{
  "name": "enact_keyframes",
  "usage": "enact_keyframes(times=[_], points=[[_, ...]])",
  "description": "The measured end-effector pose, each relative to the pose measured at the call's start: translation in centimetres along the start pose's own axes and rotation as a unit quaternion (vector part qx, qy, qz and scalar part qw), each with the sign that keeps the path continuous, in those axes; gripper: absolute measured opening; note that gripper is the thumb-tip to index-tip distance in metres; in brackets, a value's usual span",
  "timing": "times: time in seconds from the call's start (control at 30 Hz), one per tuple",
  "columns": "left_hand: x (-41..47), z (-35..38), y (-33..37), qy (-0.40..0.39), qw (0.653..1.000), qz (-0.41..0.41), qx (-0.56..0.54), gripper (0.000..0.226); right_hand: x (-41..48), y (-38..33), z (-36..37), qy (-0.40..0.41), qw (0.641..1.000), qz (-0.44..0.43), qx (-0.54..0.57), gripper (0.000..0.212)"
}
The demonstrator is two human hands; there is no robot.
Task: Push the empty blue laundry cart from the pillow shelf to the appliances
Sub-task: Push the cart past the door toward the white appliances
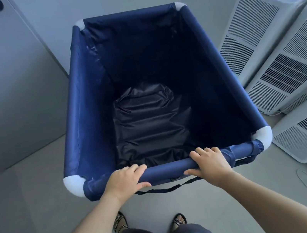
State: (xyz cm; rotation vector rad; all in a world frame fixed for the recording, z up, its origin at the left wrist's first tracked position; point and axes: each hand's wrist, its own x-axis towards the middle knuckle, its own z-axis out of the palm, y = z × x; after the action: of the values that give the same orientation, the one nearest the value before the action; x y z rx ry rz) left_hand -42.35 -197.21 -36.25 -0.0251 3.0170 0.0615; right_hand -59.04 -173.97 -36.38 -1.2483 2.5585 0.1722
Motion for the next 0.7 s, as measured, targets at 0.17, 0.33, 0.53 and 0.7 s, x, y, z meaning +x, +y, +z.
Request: enact_keyframes(times=[0.17,0.33,0.53,0.7], points=[[0.0,0.4,-0.3,0.022,0.999,0.024,0.01,0.053,0.3,-0.2,-0.1,-0.017,1.0,-0.001,-0.015,0.062],[0.1,0.3,-1.8,-0.062,0.998,-0.018,-0.018,0.056,0.7,-0.9,-0.5,-0.035,0.999,0.001,-0.003,0.06],[-0.2,0.1,-5.6,-0.091,0.996,0.001,0.027,0.055,1.4,-4.7,-1.0,-0.037,0.998,0.034,0.042,0.058],[-1.5,-0.5,-11.5,-0.104,0.994,0.009,0.031,0.051,3.1,-10.8,-1.5,-0.033,0.995,0.061,0.077,0.058]])
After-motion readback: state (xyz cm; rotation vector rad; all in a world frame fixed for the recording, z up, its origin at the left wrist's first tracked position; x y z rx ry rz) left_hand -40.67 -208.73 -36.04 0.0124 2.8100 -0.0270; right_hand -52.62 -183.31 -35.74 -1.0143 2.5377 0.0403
